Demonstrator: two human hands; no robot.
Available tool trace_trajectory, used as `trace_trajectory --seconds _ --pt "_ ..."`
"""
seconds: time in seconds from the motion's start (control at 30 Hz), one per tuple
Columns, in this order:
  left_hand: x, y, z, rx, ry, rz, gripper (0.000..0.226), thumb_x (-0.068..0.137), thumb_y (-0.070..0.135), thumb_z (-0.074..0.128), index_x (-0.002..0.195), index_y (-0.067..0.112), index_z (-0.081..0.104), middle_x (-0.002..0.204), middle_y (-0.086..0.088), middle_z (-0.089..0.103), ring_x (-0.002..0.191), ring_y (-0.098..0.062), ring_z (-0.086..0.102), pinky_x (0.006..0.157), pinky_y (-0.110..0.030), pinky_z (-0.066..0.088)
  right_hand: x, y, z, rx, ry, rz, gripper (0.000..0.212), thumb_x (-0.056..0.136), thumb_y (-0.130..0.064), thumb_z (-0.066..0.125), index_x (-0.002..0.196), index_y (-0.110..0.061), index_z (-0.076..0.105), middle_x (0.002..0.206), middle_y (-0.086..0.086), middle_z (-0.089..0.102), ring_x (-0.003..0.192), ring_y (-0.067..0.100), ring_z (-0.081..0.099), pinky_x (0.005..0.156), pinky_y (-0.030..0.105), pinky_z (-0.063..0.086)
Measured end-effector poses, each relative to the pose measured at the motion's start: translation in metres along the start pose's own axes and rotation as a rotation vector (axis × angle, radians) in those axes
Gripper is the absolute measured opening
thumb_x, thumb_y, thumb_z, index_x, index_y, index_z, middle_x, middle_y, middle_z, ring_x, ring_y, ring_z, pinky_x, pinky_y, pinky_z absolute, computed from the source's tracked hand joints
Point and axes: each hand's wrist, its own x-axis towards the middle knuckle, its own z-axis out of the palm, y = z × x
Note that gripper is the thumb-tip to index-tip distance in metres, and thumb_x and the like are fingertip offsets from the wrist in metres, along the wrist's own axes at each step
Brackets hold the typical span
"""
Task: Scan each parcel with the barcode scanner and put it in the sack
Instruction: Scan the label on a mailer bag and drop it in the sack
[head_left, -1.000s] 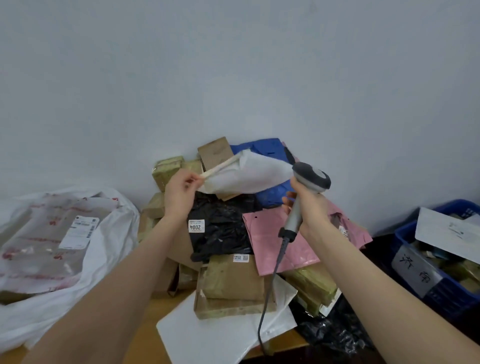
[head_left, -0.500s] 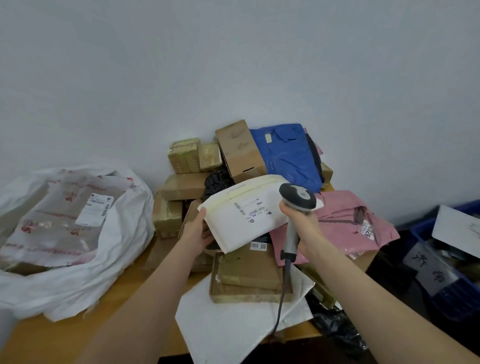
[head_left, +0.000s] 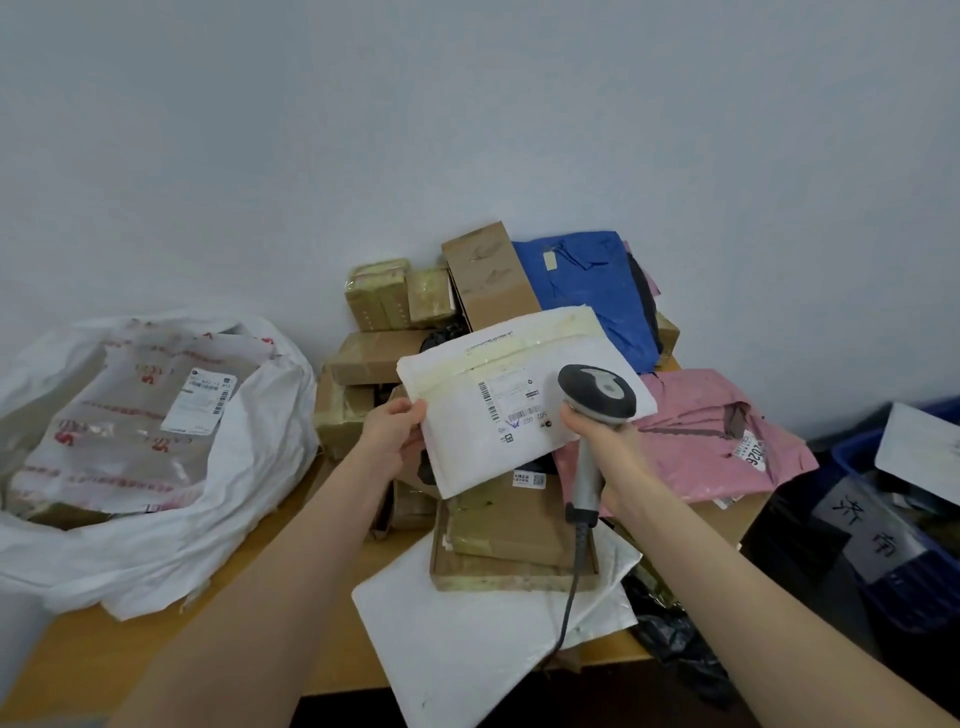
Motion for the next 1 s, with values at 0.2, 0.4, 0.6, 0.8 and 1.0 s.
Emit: trace_trajectory --seconds 0.2,0.4,0.6,0.8,1.0 --pt "0.006 -0.006 -0.054 0.053 -0.045 -0.100 0.040 0.092 0.028 0.064 0.127 0.010 0.057 0.126 -0.012 0.061 0.112 -0.031 0.059 0.091 -0.048 0.051 -0.008 0.005 0.013 -0.079 -0.077 -0.013 0.031 0.080 -0.016 0.078 0.106 -0.017 0.062 0.107 0.005 0.067 0.103 0.025 0.061 0.089 0.044 0.054" --pt "-0.005 -0.037 -0.053 -0.082 -0.248 -0.312 0.038 0.083 0.027 0.072 0.118 0.017 0.062 0.115 -0.008 0.070 0.100 -0.027 0.067 0.070 -0.042 0.057 -0.011 0.012 0.029 -0.107 -0.158 0.019 0.043 0.081 -0.010 0.077 0.121 -0.006 0.061 0.116 0.010 0.066 0.107 0.028 0.062 0.087 0.048 0.056" --pt "-0.002 -0.032 -0.045 -0.053 -0.027 -0.234 0.028 0.085 0.015 0.072 0.107 0.004 0.060 0.099 -0.009 0.070 0.083 -0.024 0.067 0.054 -0.037 0.054 -0.026 0.006 0.024 -0.128 -0.195 0.012 0.027 0.084 -0.014 0.076 0.104 -0.002 0.063 0.075 0.008 0.067 0.054 0.013 0.061 0.043 0.021 0.049" --pt "-0.007 -0.027 -0.036 -0.027 0.055 -0.043 0.022 0.093 0.014 0.062 0.074 0.011 0.051 0.085 -0.005 0.065 0.073 -0.019 0.060 0.054 -0.031 0.047 -0.071 0.025 0.013 -0.285 -0.193 -0.014 0.018 0.085 -0.019 0.073 0.081 -0.004 0.064 0.048 0.004 0.058 0.039 0.012 0.050 0.042 0.024 0.043" --pt "-0.020 -0.026 -0.044 -0.074 0.057 0.095 0.021 0.095 0.015 0.060 0.077 0.012 0.049 0.087 -0.004 0.066 0.075 -0.018 0.062 0.051 -0.030 0.050 -0.116 0.043 0.004 -0.371 -0.174 -0.083 0.022 0.081 -0.019 0.074 0.066 -0.007 0.063 0.049 0.009 0.061 0.044 0.019 0.054 0.055 0.032 0.045"
